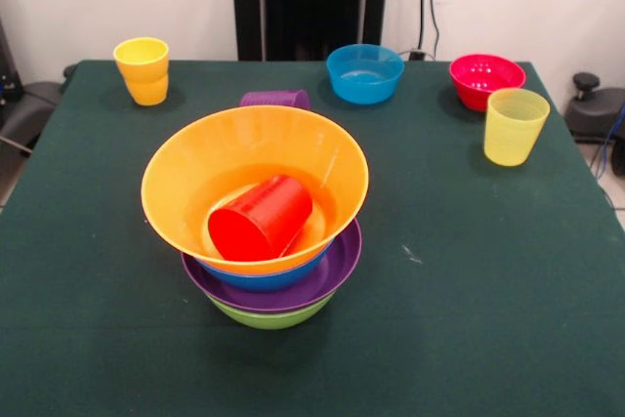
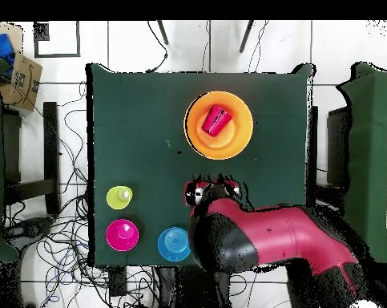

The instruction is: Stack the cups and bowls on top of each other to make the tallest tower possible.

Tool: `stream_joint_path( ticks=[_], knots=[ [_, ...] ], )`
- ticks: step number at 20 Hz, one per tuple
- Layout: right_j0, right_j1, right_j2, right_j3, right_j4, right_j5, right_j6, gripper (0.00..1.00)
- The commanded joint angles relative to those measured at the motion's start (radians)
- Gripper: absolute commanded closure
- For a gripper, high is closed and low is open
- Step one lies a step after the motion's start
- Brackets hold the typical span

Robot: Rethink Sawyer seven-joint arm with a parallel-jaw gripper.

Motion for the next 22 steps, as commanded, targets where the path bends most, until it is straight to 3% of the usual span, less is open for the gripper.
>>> stream_joint_path(
  ticks=[1,3,9,16,22],
  knots=[
    [0.182,0.214,-0.338,-0.018,-0.234,-0.174,0.193,0.0],
    [0.249,0.262,-0.436,-0.045,-0.284,-0.254,0.198,0.0],
    [0.4,0.388,-0.669,-0.125,-0.314,-0.452,0.15,0.0],
    [0.421,0.48,-0.72,-0.165,-0.288,-0.528,0.085,0.0],
    [0.399,0.544,-0.719,-0.177,-0.315,-0.543,0.048,0.0]
  ],
)
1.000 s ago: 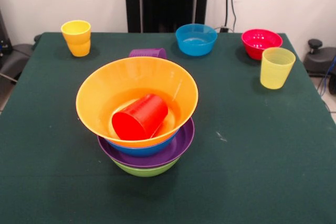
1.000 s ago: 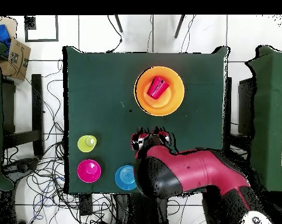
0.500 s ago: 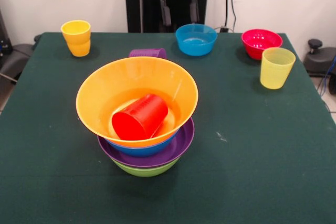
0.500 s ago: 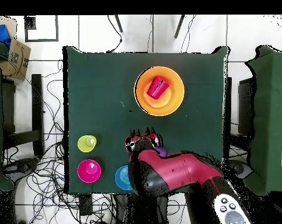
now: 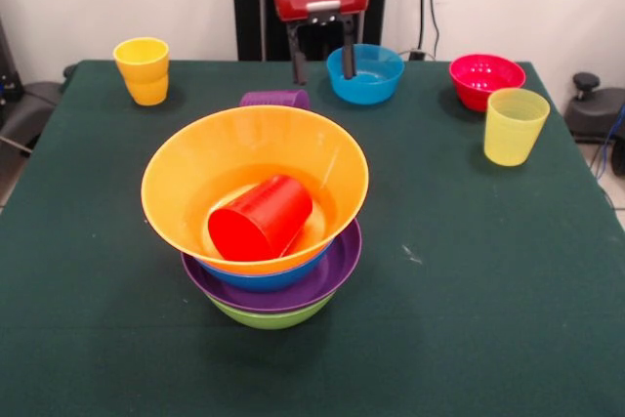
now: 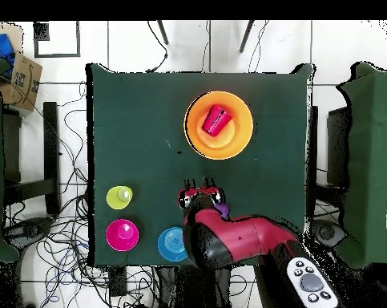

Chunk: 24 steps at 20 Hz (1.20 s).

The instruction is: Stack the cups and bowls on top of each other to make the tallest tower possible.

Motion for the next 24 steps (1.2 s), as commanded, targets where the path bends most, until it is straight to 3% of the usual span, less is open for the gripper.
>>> stream_joint_path(
  ticks=[1,6,9,12,17,24],
  knots=[
    [0.013,0.143,-0.105,-0.069,-0.082,-0.035,0.05,0.0],
    [0.035,0.226,-0.165,-0.085,-0.128,-0.097,0.032,0.0],
    [0.044,0.236,-0.211,-0.058,-0.145,-0.139,0.036,0.0],
    [0.042,0.2,-0.234,-0.007,-0.155,-0.147,0.05,0.0],
    [0.031,0.088,-0.186,0.055,-0.144,-0.064,0.071,0.0],
    [0.123,0.224,-0.273,-0.071,-0.115,-0.141,0.056,0.0]
  ],
)
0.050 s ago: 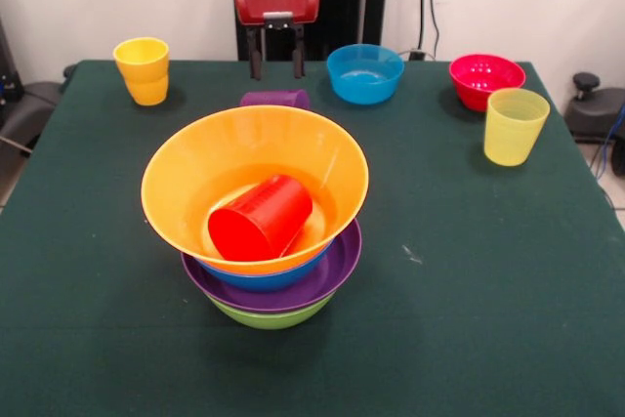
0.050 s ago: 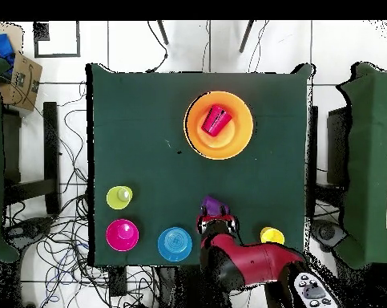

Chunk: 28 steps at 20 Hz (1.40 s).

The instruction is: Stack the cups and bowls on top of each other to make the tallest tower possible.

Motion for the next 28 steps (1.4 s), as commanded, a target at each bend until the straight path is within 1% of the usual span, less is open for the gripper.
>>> stream_joint_path(
  ticks=[1,4,7,10,12,13,16,22,28],
  knots=[
    [0.085,0.117,-0.04,-0.102,-0.02,-0.051,0.054,0.0],
    [0.106,0.205,-0.082,-0.162,-0.012,-0.112,0.046,0.0],
    [0.115,0.256,-0.099,-0.196,-0.005,-0.153,0.046,0.0],
    [0.134,0.261,-0.114,-0.199,0.005,-0.167,0.053,0.0],
    [0.141,0.276,-0.115,-0.214,0.007,-0.167,0.054,0.0],
    [0.145,0.298,-0.125,-0.225,0.012,-0.19,0.053,0.0],
    [0.155,0.321,-0.139,-0.236,0.024,-0.214,0.056,0.0],
    [0.16,0.34,-0.128,-0.275,0.017,-0.195,0.068,0.0],
    [0.163,0.351,-0.145,-0.276,0.01,-0.208,0.072,0.0]
  ],
)
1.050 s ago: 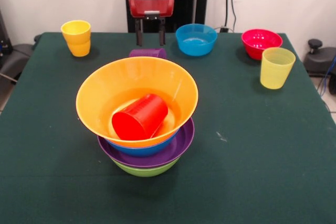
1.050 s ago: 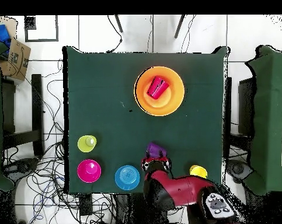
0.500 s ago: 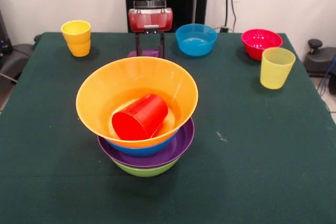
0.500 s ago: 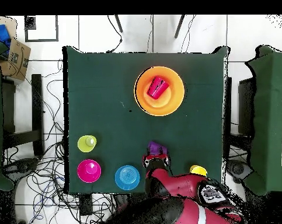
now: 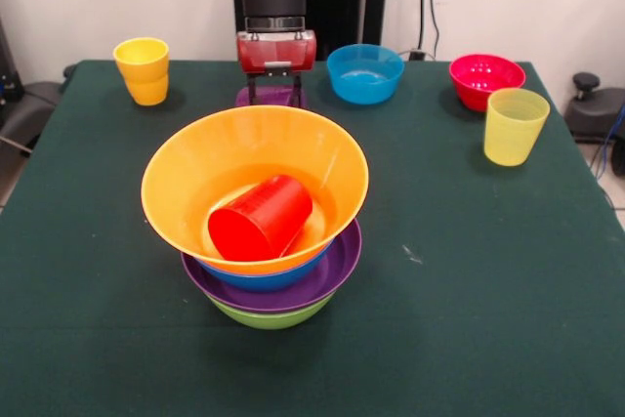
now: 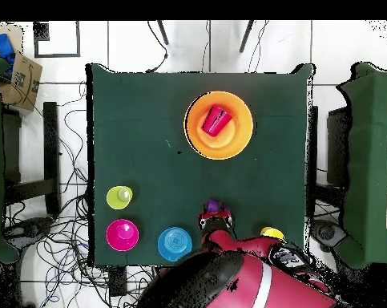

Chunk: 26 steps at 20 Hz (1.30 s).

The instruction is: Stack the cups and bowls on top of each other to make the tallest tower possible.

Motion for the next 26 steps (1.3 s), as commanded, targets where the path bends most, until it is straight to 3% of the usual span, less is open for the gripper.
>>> stream_joint_path(
  ticks=[1,6,7,18,26],
  knots=[
    [0.028,0.064,0.039,-0.112,0.013,0.024,0.074,0.0],
    [0.051,0.067,0.01,-0.115,0.035,0.004,0.069,0.0],
    [0.057,0.064,0.004,-0.115,0.036,0.01,0.073,1.0],
    [0.054,0.026,0.045,-0.133,0.0,0.108,0.076,1.0],
    [0.012,-0.025,0.11,-0.124,-0.033,0.202,0.078,1.0]
  ],
)
